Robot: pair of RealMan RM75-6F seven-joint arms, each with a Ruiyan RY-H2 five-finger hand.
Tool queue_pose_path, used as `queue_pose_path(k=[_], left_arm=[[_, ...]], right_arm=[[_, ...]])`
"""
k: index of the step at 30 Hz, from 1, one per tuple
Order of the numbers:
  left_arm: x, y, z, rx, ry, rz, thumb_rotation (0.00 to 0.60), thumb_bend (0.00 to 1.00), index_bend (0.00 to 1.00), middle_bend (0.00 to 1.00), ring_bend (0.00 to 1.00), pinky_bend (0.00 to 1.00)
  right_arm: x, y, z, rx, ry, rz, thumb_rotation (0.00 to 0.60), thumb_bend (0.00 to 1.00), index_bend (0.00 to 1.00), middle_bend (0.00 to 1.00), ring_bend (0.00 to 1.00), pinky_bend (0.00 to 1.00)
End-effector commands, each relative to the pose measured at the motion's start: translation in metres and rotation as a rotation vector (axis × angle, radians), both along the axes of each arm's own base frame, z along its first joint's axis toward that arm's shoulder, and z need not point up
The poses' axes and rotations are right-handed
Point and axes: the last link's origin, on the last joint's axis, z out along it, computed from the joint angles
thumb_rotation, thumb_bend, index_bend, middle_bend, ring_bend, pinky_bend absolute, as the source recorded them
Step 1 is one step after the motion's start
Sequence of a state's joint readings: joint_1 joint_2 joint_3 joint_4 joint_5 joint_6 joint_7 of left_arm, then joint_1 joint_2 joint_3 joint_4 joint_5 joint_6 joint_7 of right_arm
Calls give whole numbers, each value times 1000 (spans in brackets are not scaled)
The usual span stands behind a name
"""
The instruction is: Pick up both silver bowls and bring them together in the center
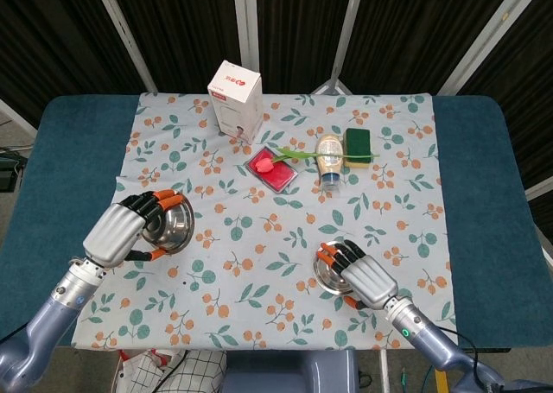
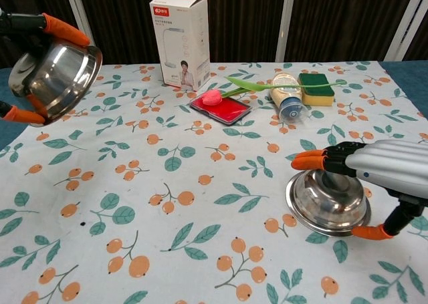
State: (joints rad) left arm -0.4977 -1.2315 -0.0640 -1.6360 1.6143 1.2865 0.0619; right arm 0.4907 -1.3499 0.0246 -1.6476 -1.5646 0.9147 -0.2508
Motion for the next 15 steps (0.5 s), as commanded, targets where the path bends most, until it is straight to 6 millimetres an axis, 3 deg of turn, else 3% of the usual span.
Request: queue_pose_path(k=[1, 15], left_arm=[[-1, 1, -1, 0, 1, 5, 600, 337, 470, 636, 537, 757], [-4, 4, -9, 19, 41, 12, 600, 337, 468, 635, 537, 755]], right_arm=[[3, -5, -1, -2, 12, 6, 600, 317, 0, 0, 0, 0], [-3, -12, -15, 43, 92, -25, 600, 318, 0, 0, 0, 0]])
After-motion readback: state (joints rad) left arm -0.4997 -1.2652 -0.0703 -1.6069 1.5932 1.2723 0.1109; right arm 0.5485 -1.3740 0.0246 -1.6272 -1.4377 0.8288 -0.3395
